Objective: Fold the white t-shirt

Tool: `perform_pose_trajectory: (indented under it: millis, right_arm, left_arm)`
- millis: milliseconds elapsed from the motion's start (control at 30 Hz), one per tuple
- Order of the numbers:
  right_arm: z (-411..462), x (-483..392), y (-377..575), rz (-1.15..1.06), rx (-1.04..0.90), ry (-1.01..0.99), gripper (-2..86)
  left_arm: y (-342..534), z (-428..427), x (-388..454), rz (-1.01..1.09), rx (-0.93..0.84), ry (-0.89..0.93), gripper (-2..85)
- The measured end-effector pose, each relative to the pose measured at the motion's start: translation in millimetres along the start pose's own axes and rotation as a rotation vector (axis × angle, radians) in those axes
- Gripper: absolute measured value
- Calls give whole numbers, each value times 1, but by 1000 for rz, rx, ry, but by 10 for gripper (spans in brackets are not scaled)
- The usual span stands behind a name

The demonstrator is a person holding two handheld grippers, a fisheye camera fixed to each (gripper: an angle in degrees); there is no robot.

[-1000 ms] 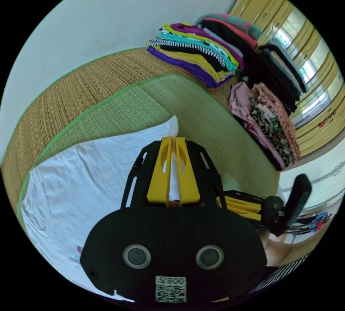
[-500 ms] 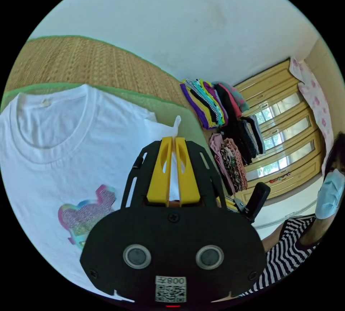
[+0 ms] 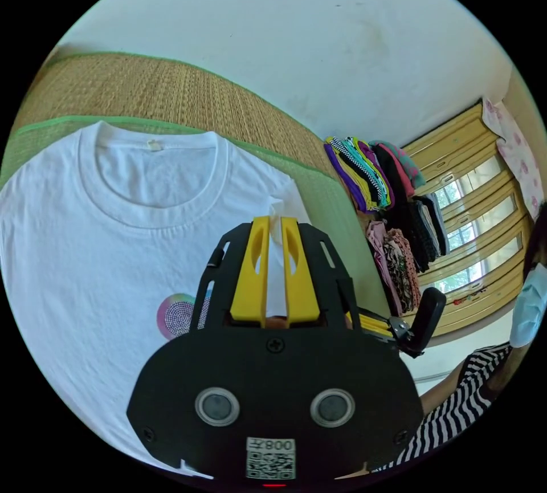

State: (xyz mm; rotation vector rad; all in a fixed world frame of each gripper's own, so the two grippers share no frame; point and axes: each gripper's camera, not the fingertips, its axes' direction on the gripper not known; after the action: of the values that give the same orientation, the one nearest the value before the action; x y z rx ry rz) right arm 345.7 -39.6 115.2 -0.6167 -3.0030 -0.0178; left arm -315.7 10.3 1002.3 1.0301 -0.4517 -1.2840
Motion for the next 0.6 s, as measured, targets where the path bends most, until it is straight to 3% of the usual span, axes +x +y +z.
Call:
perform_pose_trajectory:
  millis: [200,500,600]
  right_arm:
    - [7,5,-7,-27,-17,-77,14]
    - [16,2,-20,-124,-74,-188,2]
    - [5,15,-23,-76,-17,-178,1]
  left_arm:
    - [4,-20,11,55,78,-109,38]
    - [9,0,9,106,-134,-159,14]
    - [10,-8,14,114,-97,-105,6]
